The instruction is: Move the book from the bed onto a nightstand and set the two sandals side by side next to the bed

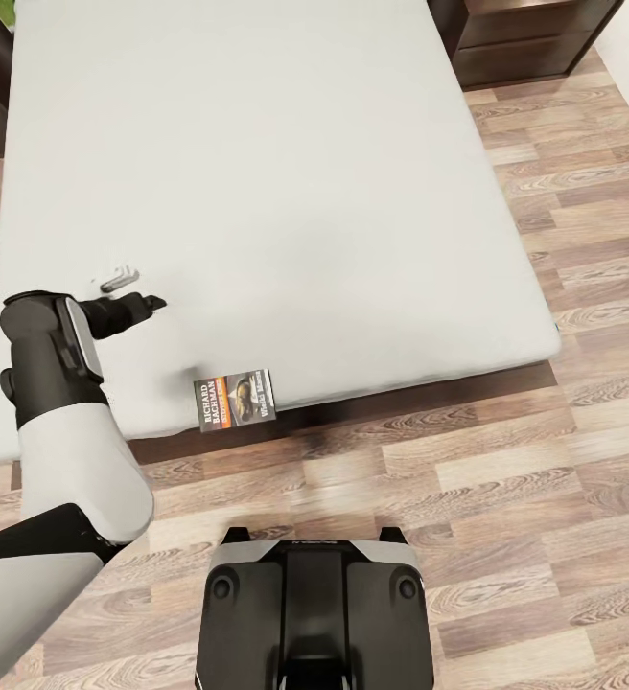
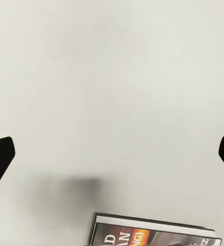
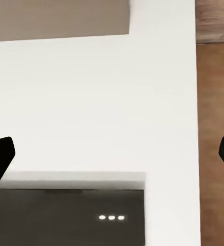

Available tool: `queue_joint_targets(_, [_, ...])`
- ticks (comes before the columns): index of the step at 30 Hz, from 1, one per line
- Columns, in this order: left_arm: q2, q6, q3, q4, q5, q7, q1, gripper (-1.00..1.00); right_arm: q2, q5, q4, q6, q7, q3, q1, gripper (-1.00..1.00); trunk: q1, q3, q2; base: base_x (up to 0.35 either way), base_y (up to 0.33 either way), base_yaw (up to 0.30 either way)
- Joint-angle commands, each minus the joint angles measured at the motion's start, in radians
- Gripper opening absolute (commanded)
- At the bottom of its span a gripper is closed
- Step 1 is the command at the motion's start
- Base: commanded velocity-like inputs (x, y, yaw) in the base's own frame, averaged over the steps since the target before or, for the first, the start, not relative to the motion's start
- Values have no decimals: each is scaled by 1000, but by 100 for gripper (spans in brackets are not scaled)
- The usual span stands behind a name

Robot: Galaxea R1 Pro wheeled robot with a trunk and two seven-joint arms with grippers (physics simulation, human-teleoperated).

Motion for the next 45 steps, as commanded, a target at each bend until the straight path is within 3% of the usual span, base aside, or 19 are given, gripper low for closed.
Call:
queue_joint_targets(1, [5,3,2,-1,-11,-16,-1,100,2,10,-3,-16,4,-12,1,100,1,-1,-2,0,0,0])
queue_joint_targets(7, [36,3,-2,-2,-41,-41,2,100,16,10,-7,-92,5,-76,1,100,1,-1,-2,0,0,0])
queue_joint_targets(13, [64,3,-10,-10,-77,-140,10,100,49,11,-41,-131,7,-120,1,100,1,-1,-2,0,0,0])
queue_joint_targets(19, [80,3,-13,-34,-96,-190,45,100,69,10,-69,-157,7,-132,1,100,1,-1,-2,0,0,0])
queue_joint_targets(22, [90,3,-14,-35,-137,-205,58,100,75,10,-75,-163,7,-135,1,100,1,-1,-2,0,0,0])
queue_joint_targets(28, [94,3,-14,-41,-164,-217,63,100,77,10,-79,-165,7,-136,1,100,1,-1,-2,0,0,0])
queue_joint_targets(45, [96,3,-13,-189,-173,-277,84,100,78,11,-89,-164,7,-164,1,100,1,8,-2,-57,0,0])
